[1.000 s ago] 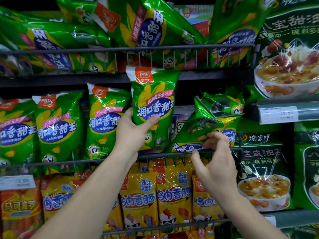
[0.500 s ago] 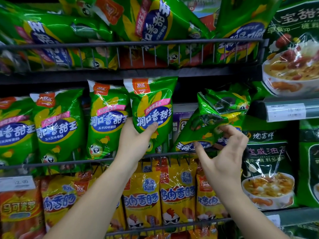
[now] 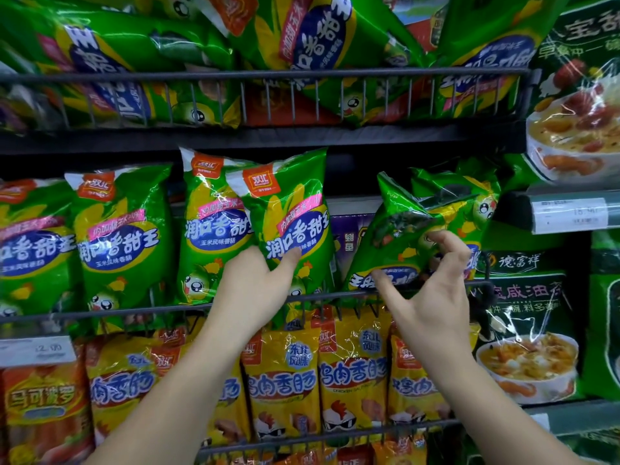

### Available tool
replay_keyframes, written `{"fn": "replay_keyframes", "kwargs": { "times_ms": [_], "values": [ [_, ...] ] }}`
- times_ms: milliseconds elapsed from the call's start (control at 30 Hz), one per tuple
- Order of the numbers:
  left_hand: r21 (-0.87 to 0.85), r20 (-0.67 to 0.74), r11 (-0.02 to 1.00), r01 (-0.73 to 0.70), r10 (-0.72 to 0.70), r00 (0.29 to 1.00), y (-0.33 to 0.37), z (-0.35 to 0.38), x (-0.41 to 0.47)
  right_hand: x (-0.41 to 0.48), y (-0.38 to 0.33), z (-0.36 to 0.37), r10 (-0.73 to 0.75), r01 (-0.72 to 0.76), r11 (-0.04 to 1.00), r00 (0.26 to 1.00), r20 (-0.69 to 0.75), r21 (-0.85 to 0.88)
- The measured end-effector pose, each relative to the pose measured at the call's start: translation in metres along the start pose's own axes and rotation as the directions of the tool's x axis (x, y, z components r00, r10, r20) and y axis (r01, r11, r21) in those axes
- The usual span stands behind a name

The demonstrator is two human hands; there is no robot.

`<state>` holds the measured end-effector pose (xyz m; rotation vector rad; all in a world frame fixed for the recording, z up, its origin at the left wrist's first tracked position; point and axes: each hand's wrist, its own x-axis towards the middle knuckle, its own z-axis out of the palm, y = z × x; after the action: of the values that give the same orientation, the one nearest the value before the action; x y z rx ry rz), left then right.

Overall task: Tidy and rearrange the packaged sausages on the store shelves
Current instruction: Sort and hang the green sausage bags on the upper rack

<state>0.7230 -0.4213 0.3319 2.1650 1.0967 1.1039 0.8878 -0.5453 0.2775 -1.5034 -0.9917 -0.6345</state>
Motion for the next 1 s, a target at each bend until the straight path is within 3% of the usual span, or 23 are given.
{"fn": "replay_keyframes", "kwargs": {
  "times_ms": [167,333,767,1000],
  "values": [
    [0.101,-0.079,0.992,-0.07,0.078,0.994,-0.003,-0.003,-0.005,0.005,-0.009,0.002,0.002,0.001,0.998,0.998,0.057,-0.06],
    [0.12,-0.068,0.987,-0.109,0.117,0.991,-0.004,-0.005,-0.005,0.01,-0.015,0.012,-0.033,0.049,0.99,0.992,0.118,-0.132],
    [0.062,-0.015,0.982,-0.177,0.178,0.984,-0.016,-0.004,0.0,0.031,-0.023,0.024,0.002,0.013,0.988,0.995,0.101,-0.153],
    [0.086,-0.037,0.979,-0.187,0.191,0.981,-0.014,-0.005,-0.001,0.05,-0.035,0.019,-0.052,0.056,0.993,0.998,0.048,-0.101]
  ]
}}
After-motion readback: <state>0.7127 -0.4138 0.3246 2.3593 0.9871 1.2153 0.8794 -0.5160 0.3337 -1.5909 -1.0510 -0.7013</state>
